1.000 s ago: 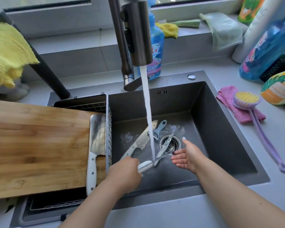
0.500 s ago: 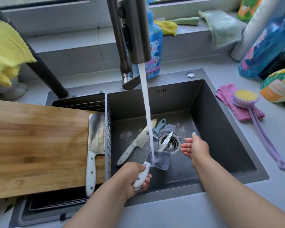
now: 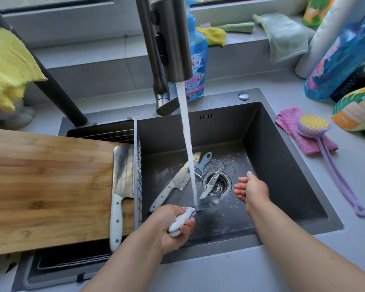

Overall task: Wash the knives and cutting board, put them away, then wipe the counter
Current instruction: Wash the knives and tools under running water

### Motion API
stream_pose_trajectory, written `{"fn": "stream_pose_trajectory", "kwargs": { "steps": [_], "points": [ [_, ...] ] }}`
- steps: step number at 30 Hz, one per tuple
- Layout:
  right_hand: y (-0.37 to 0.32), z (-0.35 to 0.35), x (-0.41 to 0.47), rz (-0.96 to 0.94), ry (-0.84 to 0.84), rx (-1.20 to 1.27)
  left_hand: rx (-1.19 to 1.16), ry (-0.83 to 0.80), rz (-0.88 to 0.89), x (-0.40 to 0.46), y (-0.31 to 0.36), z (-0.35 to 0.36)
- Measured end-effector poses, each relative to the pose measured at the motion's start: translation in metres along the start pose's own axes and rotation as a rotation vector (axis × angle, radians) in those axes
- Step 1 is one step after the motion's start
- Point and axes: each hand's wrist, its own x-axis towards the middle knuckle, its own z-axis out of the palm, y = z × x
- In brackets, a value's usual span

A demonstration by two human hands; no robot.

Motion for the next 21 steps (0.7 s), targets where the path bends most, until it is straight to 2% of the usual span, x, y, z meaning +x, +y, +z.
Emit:
{"fn": "stream_pose_trajectory", "kwargs": {
  "steps": [3,5,10,15,18,21],
  "points": [
    [0.001,-0.001,0.002,0.014,-0.001,-0.01,0.134,0.092,0.106,-0.004,0.001,0.0],
    [0.002,-0.001,0.003,0.018,-0.006,-0.009,0.318,0.183,0.201,-0.008,0.002,0.004],
    [0.001,0.002,0.001,0.055,-0.062,-0.039,0.933,0.415,0.467,-0.015,0.005,0.008],
    [0.007,0.007,-0.01,0.144,-0.297,-0.301,1.579,0.579,0.732,-0.019,0.0,-0.001],
    [0.01,0.009,-0.014,0.216,-0.421,-0.317,1.761,0.624,0.863,-0.017,-0.01,-0.007],
    [0.01,0.011,-0.011,0.274,-0.493,-0.256,1.862,0.606,0.92,-0.012,-0.018,-0.014]
  ]
}}
